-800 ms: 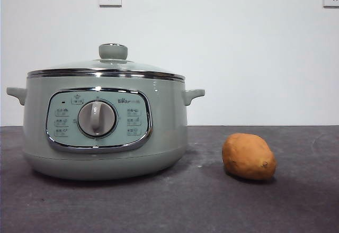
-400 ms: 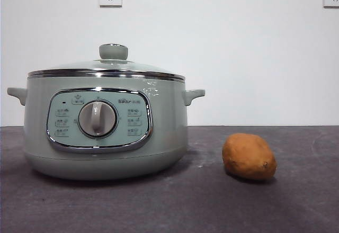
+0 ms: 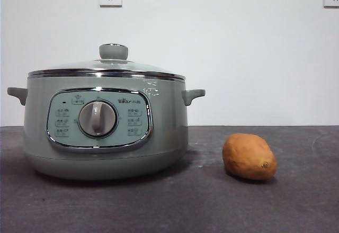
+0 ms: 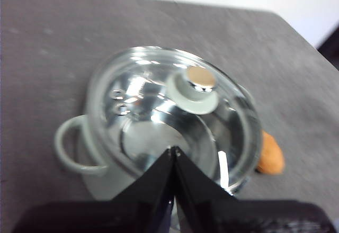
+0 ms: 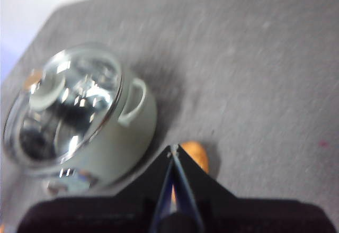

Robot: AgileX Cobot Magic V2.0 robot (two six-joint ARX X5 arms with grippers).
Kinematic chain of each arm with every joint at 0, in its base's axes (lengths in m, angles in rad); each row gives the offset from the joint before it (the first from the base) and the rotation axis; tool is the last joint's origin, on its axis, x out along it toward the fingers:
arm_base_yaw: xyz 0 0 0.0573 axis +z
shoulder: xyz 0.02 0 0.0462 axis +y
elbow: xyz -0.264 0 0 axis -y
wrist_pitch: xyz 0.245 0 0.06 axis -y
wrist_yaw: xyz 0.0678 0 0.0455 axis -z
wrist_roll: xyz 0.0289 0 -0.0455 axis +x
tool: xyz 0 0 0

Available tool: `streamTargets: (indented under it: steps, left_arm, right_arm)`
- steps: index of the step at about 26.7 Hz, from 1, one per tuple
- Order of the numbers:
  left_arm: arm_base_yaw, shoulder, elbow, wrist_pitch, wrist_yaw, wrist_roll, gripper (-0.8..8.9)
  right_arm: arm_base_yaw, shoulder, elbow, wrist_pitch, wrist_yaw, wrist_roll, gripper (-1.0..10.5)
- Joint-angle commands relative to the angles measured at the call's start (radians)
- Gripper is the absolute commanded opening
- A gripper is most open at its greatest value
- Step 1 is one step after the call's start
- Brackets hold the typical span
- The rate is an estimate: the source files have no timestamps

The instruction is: Pick up the potato,open the lid,put the potato in the pot,close the lid

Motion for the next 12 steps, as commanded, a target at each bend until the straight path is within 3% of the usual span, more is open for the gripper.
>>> streamTargets:
  steps: [1, 3, 4, 6, 8, 10, 12]
  left_arm:
    - [0.001, 0.054, 0.053, -0.038, 0.029, 0.074, 0.01]
    - [0.001, 0.088, 0.086, -0.050, 0.029, 0.078, 0.15]
    - [0.001, 0.104, 0.103, -0.049, 0.029, 0.079, 0.95]
    - [0.001, 0.116, 0.112, -0.021, 0.029, 0.077, 3.15]
    - [0.001, 0.116, 0.112, 0.000, 0.028, 0.067, 3.19]
    - [0.001, 0.116, 0.112, 0.019, 0.029, 0.062, 3.19]
    - [0.001, 0.116, 0.112, 0.035, 0.029, 0.061, 3.19]
  right_arm:
    - [0.002, 0.064, 0.049, -0.065, -0.046, -0.101, 0.0]
    - [0.002, 0.101, 0.066, -0.084, -0.076, -0.119, 0.0]
    - [0.002, 0.118, 0.066, -0.083, -0.092, -0.121, 0.3]
    - [0.003, 0.144, 0.066, -0.081, -0.106, -0.126, 2.9]
    - [0.004, 0.163, 0.066, -0.078, -0.105, -0.124, 5.3]
    - [0.029, 0.182, 0.066, -0.062, -0.100, -0.106, 5.4]
    - [0.090, 0.208, 0.067, -0.035, -0.030, -0.068, 5.4]
